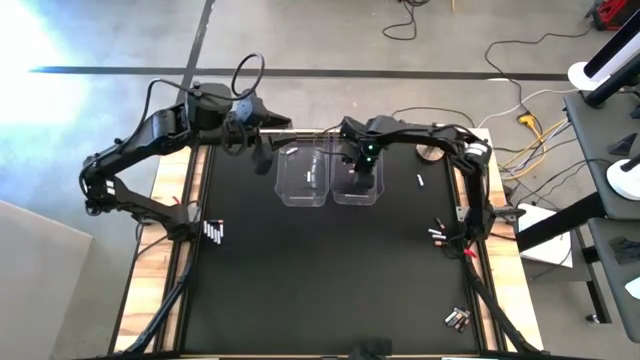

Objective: Sort batteries
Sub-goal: Put the black battery into the right transparent bin, then put the white battery into the left transparent bin

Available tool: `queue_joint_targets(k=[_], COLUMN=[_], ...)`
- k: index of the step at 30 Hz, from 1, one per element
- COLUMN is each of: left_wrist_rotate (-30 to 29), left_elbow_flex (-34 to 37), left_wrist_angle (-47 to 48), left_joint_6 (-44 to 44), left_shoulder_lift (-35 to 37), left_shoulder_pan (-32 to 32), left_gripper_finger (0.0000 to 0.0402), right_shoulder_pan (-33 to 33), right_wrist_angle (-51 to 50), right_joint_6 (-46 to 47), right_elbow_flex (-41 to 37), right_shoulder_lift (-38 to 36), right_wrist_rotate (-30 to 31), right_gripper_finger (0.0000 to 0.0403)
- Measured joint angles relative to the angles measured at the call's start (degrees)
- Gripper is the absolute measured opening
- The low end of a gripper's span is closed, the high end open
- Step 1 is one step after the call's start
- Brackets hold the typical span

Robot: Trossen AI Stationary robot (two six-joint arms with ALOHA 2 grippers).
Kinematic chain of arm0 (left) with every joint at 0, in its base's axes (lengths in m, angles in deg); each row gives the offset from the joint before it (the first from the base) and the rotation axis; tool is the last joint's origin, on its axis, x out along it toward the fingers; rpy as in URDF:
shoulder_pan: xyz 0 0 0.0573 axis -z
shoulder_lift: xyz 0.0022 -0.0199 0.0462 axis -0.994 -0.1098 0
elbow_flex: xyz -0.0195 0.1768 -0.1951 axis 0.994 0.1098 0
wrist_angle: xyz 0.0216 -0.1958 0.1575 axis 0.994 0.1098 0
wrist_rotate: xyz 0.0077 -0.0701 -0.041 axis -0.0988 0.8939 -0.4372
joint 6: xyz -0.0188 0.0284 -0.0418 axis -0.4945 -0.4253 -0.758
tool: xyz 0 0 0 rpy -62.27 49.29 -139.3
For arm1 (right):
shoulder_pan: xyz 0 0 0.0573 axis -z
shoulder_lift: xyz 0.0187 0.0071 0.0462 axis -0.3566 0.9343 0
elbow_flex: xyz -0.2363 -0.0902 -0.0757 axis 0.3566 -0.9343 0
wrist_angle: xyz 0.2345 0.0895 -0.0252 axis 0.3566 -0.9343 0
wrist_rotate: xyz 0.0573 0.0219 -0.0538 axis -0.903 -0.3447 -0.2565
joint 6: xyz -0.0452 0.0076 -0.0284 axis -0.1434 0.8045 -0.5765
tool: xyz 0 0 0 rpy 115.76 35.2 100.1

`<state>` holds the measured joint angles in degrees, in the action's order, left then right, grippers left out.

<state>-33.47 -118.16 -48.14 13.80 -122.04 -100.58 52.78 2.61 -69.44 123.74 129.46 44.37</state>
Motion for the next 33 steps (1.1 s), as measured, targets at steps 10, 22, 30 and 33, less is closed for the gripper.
queue_joint_targets(k=[10, 22, 30, 33], left_wrist_rotate=[-0.11, -0.16, -0.17, -0.17], left_elbow_flex=[0.00, 0.00, 0.00, 0.00], left_wrist_angle=[1.24, 1.12, -1.53, -1.30], left_joint_6=[-0.55, 0.25, 0.89, 1.19], left_shoulder_lift=[0.06, 0.06, -0.50, -0.89], left_shoulder_pan=[-0.01, -0.03, -0.03, -0.03], left_gripper_finger=[0.0204, 0.0204, 0.0204, 0.0204], right_shoulder_pan=[0.15, 0.00, 0.87, 2.07], right_wrist_angle=[-0.11, -1.83, -4.29, -4.67], right_joint_6=[-2.18, 0.12, 13.44, 21.06], right_elbow_flex=[0.09, 0.02, -2.24, -6.49], right_shoulder_lift=[4.59, -4.19, -19.04, -24.97], right_wrist_rotate=[-0.22, 0.20, 0.11, 1.36], right_gripper_finger=[0.0053, 0.0153, 0.0185, 0.0193])
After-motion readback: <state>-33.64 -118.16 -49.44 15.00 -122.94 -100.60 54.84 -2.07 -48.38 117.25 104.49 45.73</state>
